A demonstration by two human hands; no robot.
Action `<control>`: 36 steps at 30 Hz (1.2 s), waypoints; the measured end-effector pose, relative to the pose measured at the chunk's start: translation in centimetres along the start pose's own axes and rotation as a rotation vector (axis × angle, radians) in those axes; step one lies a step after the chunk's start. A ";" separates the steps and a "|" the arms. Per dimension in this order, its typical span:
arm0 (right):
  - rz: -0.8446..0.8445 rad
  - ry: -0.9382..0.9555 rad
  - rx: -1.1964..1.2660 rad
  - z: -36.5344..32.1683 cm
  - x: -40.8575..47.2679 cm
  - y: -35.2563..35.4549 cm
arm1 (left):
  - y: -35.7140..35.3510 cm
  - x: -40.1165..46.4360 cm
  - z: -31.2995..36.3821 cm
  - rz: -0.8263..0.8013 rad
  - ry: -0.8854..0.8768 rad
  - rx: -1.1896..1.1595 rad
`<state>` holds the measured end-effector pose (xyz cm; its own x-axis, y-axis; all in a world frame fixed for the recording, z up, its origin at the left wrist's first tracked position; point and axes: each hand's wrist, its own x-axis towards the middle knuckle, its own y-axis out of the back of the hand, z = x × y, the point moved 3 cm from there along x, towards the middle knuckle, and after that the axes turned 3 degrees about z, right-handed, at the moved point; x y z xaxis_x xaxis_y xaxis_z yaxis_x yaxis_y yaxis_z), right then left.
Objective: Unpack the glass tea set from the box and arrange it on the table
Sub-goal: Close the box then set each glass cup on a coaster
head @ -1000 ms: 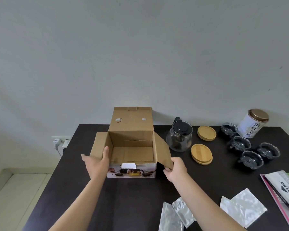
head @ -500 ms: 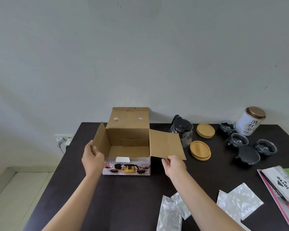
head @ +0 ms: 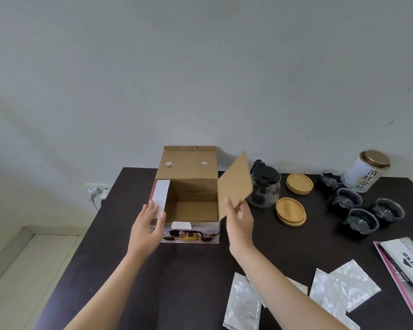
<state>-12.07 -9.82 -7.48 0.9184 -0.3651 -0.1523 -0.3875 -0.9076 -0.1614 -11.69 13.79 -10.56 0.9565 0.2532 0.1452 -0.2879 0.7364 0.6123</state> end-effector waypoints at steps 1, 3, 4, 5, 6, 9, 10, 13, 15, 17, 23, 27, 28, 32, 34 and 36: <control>-0.087 0.079 -0.100 0.3 -0.2 -0.2 | -0.1 -0.1 -0.2 -0.028 -0.013 0.027; -0.251 0.198 -0.314 1.5 -0.1 -0.9 | -0.2 -0.2 -0.4 -0.053 -0.029 0.028; -0.303 0.234 -0.409 2.1 0.0 -1.3 | -0.2 -0.3 -0.3 -0.050 -0.028 0.016; -0.339 0.263 -0.509 2.6 0.2 -1.6 | -0.2 -0.3 -0.2 -0.041 -0.018 -0.002; -0.367 0.289 -0.603 3.1 0.5 -1.7 | -0.1 -0.4 0.0 -0.028 0.002 -0.031; -0.422 0.334 -0.862 3.9 0.7 -1.6 | 0.1 -0.6 0.4 0.001 0.074 -0.126; -0.439 0.354 -0.912 4.2 0.8 -1.5 | 0.1 -0.6 0.4 0.005 0.080 -0.139; -0.466 0.418 -1.006 4.8 0.9 -1.2 | -0.1 -0.8 0.4 0.015 0.073 -0.145; -0.479 0.435 -1.066 5.0 1.0 -1.2 | -0.3 -0.7 0.3 0.014 0.030 -0.094; -0.498 0.436 -1.132 5.0 1.1 -1.2 | -0.5 -0.6 0.1 -0.030 -0.057 0.035; -0.529 0.467 -1.179 4.6 1.5 -1.3 | -1.4 -0.5 -0.2 -0.146 -0.147 0.418; -0.474 0.460 -1.023 4.3 2.5 -1.6 | -1.2 -0.2 -0.1 -0.146 -0.147 0.451; -0.444 0.436 -0.972 4.0 3.0 -1.8 | -1.2 -0.2 0.0 -0.156 -0.153 0.441; -0.329 0.225 -0.712 1.6 6.4 -3.3 | -1.3 -0.1 -0.2 -0.181 -0.173 0.394; -0.288 0.072 -0.581 0.5 8.4 -4.4 | -1.3 -0.1 -0.5 -0.181 -0.173 0.356; -0.252 -0.079 -0.469 -0.1 10.4 -5.6 | -1.3 -0.2 -0.5 -0.182 -0.177 0.316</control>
<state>-0.32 -8.52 -8.11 0.9627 -0.1233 -0.2410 -0.0620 -0.9670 0.2473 -11.50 13.09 -11.79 0.9919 0.0042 0.1270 -0.1104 0.5228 0.8452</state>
